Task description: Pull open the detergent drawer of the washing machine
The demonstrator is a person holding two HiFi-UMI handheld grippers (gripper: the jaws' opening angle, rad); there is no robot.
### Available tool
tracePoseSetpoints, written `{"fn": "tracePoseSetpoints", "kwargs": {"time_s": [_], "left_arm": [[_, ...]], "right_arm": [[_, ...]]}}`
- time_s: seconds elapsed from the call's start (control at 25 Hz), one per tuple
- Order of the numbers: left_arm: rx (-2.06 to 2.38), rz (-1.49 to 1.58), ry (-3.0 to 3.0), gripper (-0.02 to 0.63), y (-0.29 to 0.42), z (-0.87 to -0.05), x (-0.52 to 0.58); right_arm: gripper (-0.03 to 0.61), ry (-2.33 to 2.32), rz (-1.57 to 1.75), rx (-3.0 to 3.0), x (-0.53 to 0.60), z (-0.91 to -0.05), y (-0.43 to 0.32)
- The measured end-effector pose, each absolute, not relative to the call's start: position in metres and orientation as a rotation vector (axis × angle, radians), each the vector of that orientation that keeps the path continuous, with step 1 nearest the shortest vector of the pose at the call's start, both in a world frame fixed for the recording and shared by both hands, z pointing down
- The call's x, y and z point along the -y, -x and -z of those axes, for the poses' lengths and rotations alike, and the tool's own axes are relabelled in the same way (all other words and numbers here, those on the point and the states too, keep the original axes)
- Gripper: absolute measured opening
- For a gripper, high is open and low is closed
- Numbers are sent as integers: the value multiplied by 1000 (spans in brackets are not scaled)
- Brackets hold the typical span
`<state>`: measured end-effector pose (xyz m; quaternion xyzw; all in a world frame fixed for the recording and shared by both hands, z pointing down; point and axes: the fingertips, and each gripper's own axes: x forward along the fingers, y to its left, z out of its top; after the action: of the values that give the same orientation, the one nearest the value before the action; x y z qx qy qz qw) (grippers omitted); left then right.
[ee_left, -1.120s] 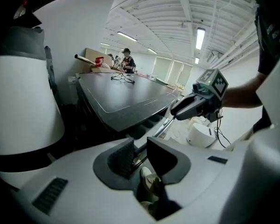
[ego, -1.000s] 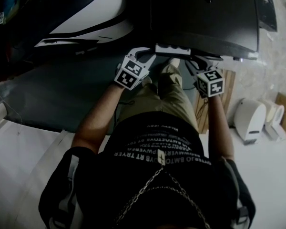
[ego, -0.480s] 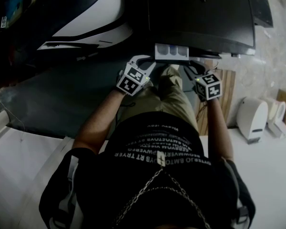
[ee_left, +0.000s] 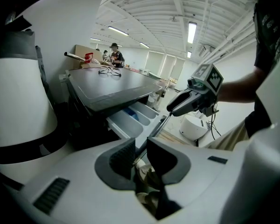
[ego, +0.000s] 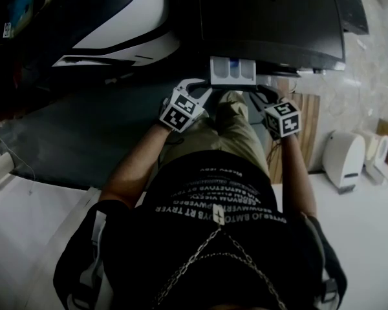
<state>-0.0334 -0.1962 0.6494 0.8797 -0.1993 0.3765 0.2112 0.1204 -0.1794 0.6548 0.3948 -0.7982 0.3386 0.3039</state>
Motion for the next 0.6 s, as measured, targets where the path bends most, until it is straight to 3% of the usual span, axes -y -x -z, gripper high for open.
{"fn": "tracePoseSetpoints", "kwargs": {"time_s": [0.6], "left_arm": [[562, -1036, -2411, 77, 34, -649, 182]], "right_arm": [[124, -1082, -887, 2093, 167, -654, -120]]}}
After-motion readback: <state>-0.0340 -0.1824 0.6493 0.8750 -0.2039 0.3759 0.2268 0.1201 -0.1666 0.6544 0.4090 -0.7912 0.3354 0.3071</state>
